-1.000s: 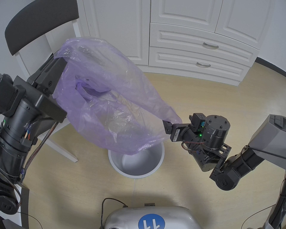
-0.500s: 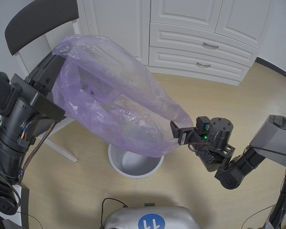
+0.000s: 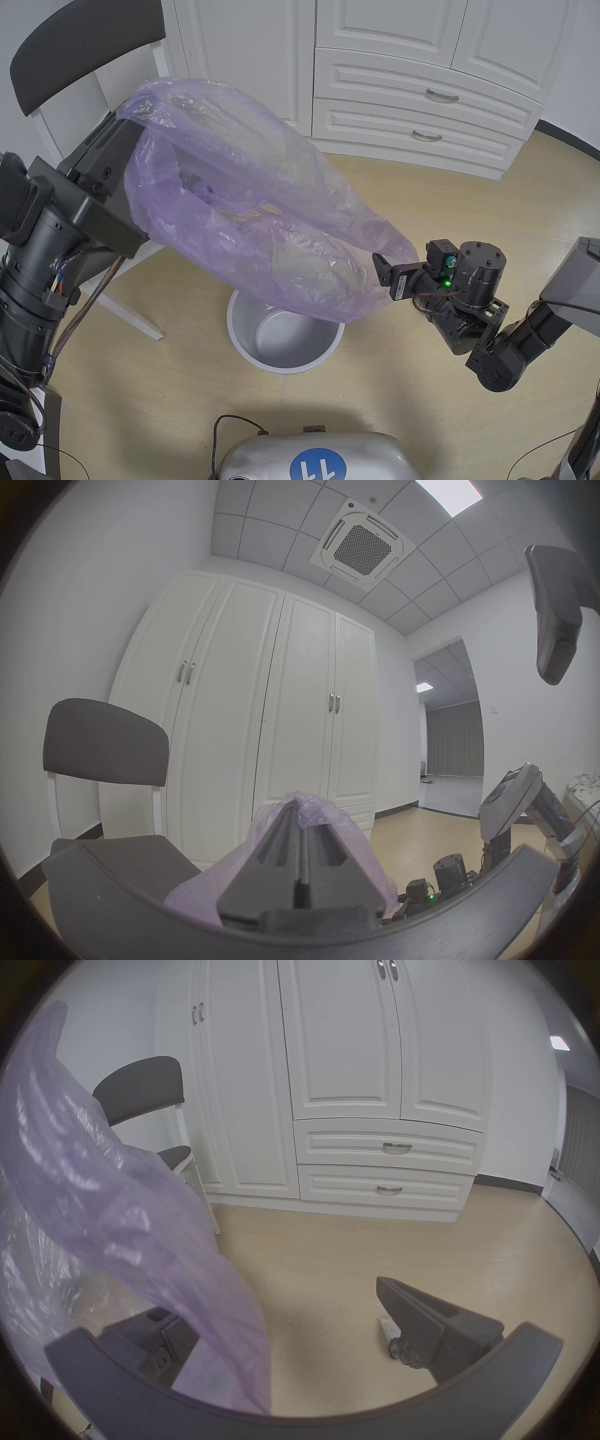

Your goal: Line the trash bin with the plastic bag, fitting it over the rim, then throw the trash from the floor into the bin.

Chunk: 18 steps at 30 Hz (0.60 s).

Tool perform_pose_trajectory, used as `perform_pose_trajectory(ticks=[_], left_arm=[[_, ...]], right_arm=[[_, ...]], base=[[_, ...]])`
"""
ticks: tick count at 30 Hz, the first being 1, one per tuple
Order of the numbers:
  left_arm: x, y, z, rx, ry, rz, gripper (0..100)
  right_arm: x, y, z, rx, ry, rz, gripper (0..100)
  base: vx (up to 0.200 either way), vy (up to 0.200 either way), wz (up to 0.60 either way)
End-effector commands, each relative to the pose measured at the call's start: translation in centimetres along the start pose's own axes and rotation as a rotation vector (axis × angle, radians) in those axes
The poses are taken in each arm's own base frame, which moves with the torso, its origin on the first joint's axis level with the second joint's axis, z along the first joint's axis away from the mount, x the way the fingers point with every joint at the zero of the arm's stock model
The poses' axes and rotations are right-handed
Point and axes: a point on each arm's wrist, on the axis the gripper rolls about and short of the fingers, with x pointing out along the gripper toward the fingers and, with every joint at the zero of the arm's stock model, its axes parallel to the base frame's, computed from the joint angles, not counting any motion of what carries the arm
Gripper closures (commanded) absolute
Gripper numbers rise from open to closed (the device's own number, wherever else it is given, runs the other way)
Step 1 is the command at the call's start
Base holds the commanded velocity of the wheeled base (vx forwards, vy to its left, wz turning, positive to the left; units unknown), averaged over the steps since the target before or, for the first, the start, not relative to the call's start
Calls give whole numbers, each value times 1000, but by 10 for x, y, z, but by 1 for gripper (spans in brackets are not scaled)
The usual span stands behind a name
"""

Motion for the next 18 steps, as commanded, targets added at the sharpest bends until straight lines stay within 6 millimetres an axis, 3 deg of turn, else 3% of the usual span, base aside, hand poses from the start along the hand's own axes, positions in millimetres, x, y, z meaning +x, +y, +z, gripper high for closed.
perform_pose_trajectory(ticks=[1, 12, 18], left_arm=[[1, 0, -5, 0, 19, 0, 100], [21, 15, -54, 4, 145, 68, 100], [24, 20, -77, 22, 210, 82, 100]], right_arm=[[-2, -7, 12, 5, -33, -16, 0], [-14, -54, 52, -38, -134, -115, 0], [-39, -64, 75, -87, -195, -136, 0]], base=[[0, 0, 0], [0, 0, 0], [0, 0, 0]])
